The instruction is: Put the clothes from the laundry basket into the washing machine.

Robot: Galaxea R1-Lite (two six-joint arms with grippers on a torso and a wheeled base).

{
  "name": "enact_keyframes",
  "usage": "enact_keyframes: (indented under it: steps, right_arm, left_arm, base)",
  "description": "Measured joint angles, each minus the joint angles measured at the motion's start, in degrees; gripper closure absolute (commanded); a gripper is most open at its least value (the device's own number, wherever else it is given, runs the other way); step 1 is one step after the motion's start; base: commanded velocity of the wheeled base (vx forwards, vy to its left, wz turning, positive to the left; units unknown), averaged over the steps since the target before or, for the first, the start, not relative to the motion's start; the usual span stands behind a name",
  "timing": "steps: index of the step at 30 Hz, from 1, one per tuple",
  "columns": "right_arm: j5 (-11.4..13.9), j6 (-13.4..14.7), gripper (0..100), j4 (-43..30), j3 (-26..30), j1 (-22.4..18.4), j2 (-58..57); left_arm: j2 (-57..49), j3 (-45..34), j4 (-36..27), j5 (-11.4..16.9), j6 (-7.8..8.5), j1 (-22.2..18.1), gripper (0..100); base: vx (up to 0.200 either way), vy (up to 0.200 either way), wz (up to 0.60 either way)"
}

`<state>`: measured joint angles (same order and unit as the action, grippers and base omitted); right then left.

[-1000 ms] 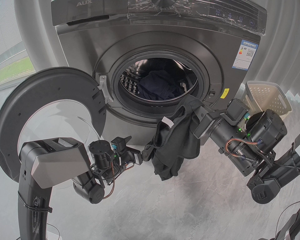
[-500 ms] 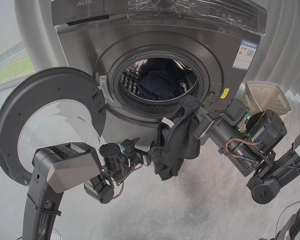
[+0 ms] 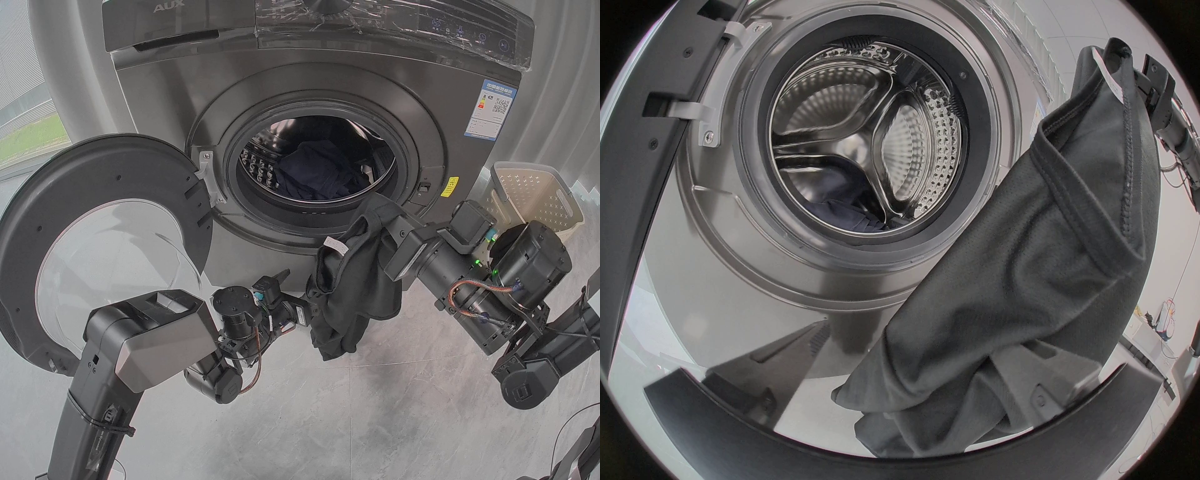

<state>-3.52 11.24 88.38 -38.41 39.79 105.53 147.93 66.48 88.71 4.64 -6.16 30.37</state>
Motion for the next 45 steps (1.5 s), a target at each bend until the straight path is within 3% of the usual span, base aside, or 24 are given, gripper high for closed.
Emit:
enact_keyframes:
  steps: [12, 25, 28, 36, 45]
  right_arm:
    - [0.05, 0.15, 100, 0.0, 0.21, -0.51, 0.11]
    - [0.71, 0.17, 100, 0.0, 1.89, -3.46, -0.11]
    - [0.88, 0.15, 100, 0.02, 2.72, -4.18, -0.29]
    - [2.29, -0.29, 100, 0.0, 5.78, -7.35, -1.29]
    - [2.49, -0.55, 100, 0.0, 6.17, -9.61, -2.1]
  left_arm:
    - [-3.75, -1.54, 0.02, -1.28, -0.76, -0.09, 100]
    - [-22.93, -20.5, 0.0, -0.93, -1.89, -0.49, 100]
    - [-28.03, -23.95, 0.0, -0.84, -2.86, -0.6, 100]
    - [-40.63, -28.53, 0.05, -0.35, -9.12, -2.61, 100]
    - [-46.73, -27.95, 0.02, -0.2, -9.76, -5.07, 100]
  base:
    - [0.0, 0.0, 0.0]
    - [0.0, 0.0, 0.0]
    - [0.0, 0.0, 0.0]
    - [0.0, 0.0, 0.0]
    - [0.0, 0.0, 0.0]
